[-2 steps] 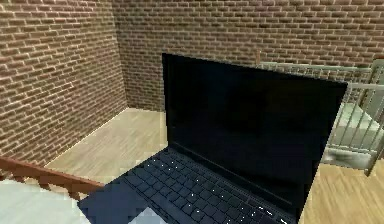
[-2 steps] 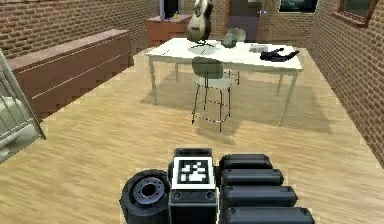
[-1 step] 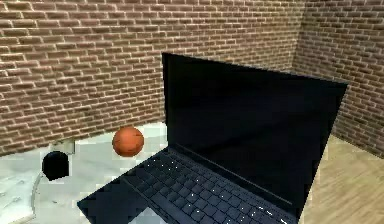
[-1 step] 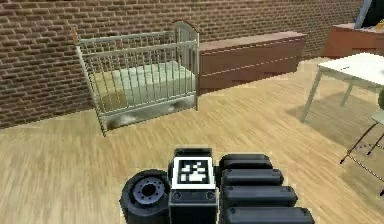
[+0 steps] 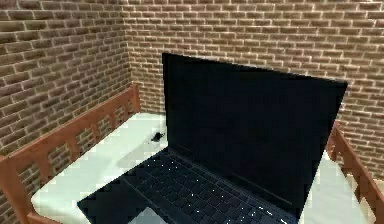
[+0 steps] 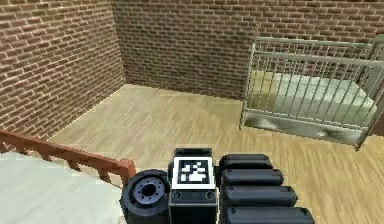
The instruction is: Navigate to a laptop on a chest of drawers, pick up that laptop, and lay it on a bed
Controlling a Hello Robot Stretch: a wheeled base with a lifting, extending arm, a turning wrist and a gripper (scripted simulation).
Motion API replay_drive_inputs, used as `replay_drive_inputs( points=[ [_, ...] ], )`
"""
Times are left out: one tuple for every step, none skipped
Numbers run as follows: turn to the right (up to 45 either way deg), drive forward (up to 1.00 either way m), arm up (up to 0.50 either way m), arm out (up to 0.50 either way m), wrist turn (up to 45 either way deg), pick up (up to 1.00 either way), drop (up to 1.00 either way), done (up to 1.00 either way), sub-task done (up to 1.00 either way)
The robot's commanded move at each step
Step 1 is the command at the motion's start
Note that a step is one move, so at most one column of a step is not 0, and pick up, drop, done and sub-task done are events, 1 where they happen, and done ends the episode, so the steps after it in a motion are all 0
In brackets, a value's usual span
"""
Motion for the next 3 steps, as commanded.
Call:
replay_drive_inputs(
  points=[
    [-27.0,0.0,0.0,0.0,0.0,0.0,0.0,0.0,0.0],
    [45.0,0.0,0.0,0.0,0.0,0.0,0.0,0.0,0.0],
    [45.0,0.0,0.0,0.0,0.0,0.0,0.0,0.0,0.0]
  ],
)
